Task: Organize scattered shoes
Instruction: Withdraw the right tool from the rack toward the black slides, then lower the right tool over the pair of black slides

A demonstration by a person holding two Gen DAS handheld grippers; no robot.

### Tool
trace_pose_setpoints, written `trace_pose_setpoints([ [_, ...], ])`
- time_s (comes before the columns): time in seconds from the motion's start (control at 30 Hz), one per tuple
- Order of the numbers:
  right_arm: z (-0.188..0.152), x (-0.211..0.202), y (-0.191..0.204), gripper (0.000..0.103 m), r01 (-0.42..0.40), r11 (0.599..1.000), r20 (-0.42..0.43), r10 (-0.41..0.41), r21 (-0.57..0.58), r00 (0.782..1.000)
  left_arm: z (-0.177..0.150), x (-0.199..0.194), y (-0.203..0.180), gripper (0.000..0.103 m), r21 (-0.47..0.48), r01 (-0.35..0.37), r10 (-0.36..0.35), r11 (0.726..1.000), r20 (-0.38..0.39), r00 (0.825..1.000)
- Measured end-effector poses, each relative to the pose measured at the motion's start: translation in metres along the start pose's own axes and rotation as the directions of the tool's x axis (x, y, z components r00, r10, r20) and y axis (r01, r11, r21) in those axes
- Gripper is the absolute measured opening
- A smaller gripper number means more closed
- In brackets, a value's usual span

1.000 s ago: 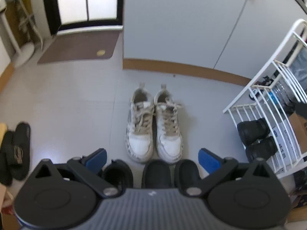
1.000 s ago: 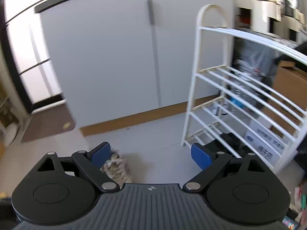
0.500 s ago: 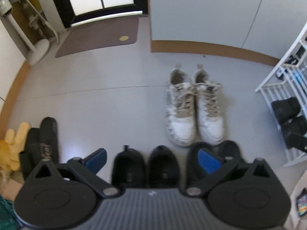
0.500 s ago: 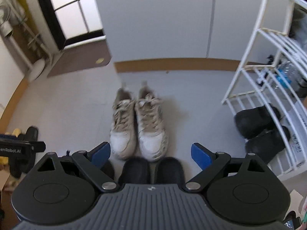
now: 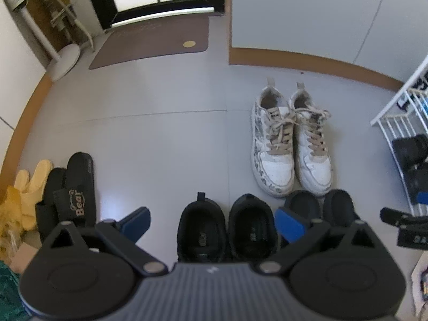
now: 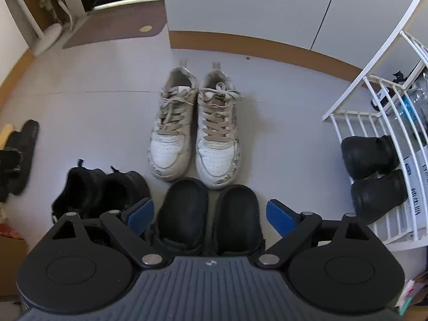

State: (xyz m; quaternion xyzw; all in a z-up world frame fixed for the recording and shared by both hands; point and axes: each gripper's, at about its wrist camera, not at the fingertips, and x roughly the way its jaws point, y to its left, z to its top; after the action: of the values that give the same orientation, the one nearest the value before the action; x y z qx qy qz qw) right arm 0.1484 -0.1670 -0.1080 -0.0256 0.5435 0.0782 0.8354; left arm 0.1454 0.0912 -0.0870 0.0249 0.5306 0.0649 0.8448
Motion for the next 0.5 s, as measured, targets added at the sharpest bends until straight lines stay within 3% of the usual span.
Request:
trace_pose_setpoints([
  [0.1,-0.004,0.016,-0.003,0.093,0.004,1.0,-0.068,-0.005,-0.014,0.998,0.002,-0.001,-0.001,0.101,-0.009,0.008,-0.008,1.0,0.008,1.0],
  [0.2,-0.004,0.032,-0.004,0.082,-0.003,1.0,-0.117,0.0,-0.024,0.993,0.004,0.001,-0.004,0.101,-0.014,0.022,-0.022,1.0,0.009,1.0],
  [0.5,-0.009,0.086,-0.01,0.076,-0.014,1.0,-0.239,0.017,0.012,0.971,0.015,0.009,-0.008,0.101,-0.071,0.053,-0.053,0.996,0.001,0.999],
])
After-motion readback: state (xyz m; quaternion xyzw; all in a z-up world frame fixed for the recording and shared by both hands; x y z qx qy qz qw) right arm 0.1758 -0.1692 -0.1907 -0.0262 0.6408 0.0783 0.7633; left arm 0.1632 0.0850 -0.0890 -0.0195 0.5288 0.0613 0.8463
